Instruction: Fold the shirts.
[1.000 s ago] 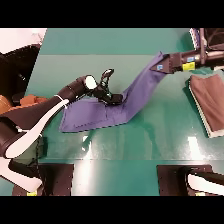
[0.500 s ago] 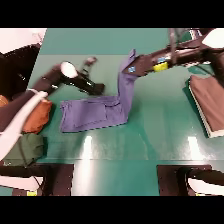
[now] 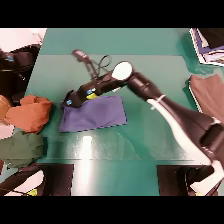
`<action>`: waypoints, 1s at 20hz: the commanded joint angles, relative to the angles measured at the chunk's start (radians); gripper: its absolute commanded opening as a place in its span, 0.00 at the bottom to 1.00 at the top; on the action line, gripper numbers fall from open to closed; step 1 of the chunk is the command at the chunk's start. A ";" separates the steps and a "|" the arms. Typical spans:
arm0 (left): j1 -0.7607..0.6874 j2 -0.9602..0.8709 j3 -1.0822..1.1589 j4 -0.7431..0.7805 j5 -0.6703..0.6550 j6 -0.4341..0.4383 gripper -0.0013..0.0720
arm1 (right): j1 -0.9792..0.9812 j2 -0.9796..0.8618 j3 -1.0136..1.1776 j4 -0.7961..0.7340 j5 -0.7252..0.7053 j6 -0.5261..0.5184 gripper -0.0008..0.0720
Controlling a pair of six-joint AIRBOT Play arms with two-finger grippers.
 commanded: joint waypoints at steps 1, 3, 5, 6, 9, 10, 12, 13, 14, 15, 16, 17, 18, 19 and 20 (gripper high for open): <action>0.055 0.037 0.000 0.026 -0.037 0.016 0.05 | 0.018 -0.119 0.114 -0.008 0.151 0.034 0.76; 0.055 0.037 0.000 0.025 -0.038 0.021 0.05 | -0.040 -0.104 0.087 -0.085 0.243 0.084 0.74; 0.055 0.037 0.000 0.025 -0.051 0.026 0.05 | -0.113 -0.049 -0.012 -0.177 0.275 0.105 0.73; 0.055 0.037 0.000 0.025 -0.061 0.026 0.05 | -0.156 -0.007 -0.087 -0.206 0.272 0.111 0.73; 0.055 0.038 0.000 0.022 -0.070 0.026 0.05 | -0.302 0.130 -0.335 -0.242 0.230 0.154 0.73; 0.055 0.037 0.000 0.018 -0.072 0.026 0.05 | -0.357 0.178 -0.426 -0.249 0.202 0.175 0.73; 0.055 0.037 0.000 -0.011 -0.077 0.026 0.05 | -0.454 0.253 -0.592 -0.254 0.124 0.222 0.73; 0.055 0.037 0.000 -0.024 -0.074 0.027 0.05 | -0.489 0.275 -0.658 -0.249 0.090 0.232 0.76; 0.055 0.037 0.000 -0.031 -0.068 0.026 0.05 | -0.517 0.282 -0.711 -0.219 0.058 0.231 0.92; 0.055 0.037 -0.002 -0.036 -0.058 0.026 0.05 | -0.535 0.274 -0.745 -0.174 0.039 0.230 0.92; 0.055 0.036 -0.003 -0.041 -0.050 0.026 0.05 | -0.540 0.258 -0.762 -0.131 0.033 0.220 0.92; 0.055 0.030 -0.003 -0.047 -0.048 0.027 0.05 | -0.534 0.232 -0.766 -0.086 0.031 0.185 0.90; 0.055 0.025 -0.003 -0.050 -0.048 0.027 0.05 | -0.520 0.202 -0.766 -0.036 0.023 0.152 0.90; 0.055 0.024 -0.003 -0.052 -0.048 0.027 0.05 | -0.501 0.177 -0.766 0.010 0.007 0.130 0.90; 0.055 0.024 -0.003 -0.053 -0.046 0.027 0.05 | -0.478 0.152 -0.766 0.053 -0.012 0.119 0.90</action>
